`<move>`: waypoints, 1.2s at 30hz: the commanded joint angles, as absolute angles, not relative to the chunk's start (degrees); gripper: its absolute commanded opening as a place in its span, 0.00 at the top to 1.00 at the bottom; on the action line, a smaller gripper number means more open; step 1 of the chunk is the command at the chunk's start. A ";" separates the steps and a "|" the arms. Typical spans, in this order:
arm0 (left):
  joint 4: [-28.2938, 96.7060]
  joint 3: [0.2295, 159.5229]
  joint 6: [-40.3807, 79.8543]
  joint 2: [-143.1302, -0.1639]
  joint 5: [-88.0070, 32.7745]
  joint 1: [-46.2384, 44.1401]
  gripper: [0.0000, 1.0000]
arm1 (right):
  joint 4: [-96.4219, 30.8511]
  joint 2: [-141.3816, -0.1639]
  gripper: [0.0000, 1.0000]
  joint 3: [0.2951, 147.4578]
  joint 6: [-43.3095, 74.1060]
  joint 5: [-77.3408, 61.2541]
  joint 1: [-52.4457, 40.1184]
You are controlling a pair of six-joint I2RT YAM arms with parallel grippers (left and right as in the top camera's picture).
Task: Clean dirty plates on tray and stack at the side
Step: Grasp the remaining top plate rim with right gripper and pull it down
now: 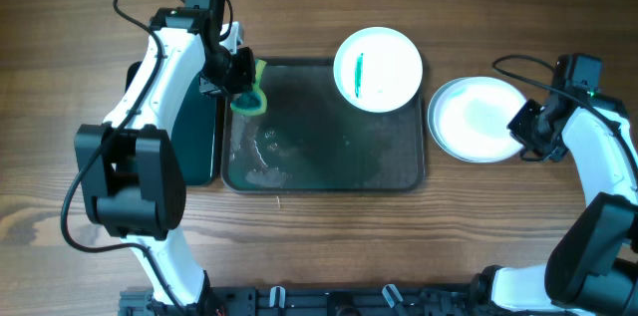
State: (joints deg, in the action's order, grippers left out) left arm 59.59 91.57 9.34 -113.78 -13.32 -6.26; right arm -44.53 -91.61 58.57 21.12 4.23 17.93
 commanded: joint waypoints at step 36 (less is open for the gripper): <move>58.74 92.20 9.91 -112.51 -13.39 -6.26 0.96 | -23.42 -115.44 0.85 74.78 9.02 -12.93 -4.12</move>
State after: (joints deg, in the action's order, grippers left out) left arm 58.92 91.57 9.34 -113.78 -13.32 -6.26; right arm -23.66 -114.98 74.41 9.72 -13.43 -3.88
